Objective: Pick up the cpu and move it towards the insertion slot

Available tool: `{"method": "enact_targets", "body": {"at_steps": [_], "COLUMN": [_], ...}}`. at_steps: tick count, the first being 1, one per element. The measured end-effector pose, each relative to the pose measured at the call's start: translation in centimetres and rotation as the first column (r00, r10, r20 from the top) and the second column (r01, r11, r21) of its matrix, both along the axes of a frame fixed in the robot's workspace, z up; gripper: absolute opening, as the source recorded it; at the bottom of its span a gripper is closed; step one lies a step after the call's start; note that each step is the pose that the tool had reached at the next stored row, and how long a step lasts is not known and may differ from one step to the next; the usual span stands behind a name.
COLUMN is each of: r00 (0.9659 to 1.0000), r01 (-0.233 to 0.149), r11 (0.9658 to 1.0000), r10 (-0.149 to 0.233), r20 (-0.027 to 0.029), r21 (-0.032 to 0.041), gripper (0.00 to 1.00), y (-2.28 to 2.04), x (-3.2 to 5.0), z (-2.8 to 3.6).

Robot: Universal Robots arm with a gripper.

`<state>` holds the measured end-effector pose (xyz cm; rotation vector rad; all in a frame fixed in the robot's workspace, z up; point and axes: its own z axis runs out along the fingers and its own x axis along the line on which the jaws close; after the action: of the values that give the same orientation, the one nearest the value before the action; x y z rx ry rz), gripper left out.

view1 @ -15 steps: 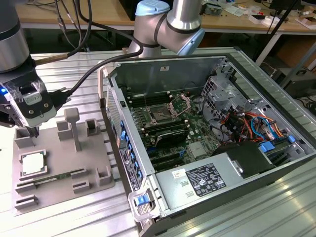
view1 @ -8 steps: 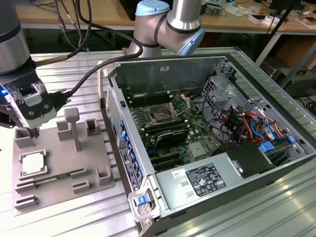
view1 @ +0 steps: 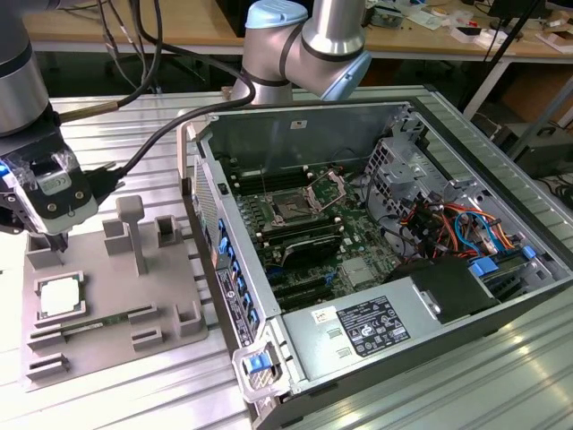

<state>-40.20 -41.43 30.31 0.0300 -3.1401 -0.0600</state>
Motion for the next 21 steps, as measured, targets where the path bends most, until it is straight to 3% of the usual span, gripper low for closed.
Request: {"method": "enact_targets", "body": {"at_steps": [21], "r00": [1.0], "r01": [0.0], "r11": [1.0], "r10": [0.0], "r20": [0.0], "r21": [0.0], "gripper": [0.11], "y": [0.0], "x": [-1.22], "z": [-0.22]}}
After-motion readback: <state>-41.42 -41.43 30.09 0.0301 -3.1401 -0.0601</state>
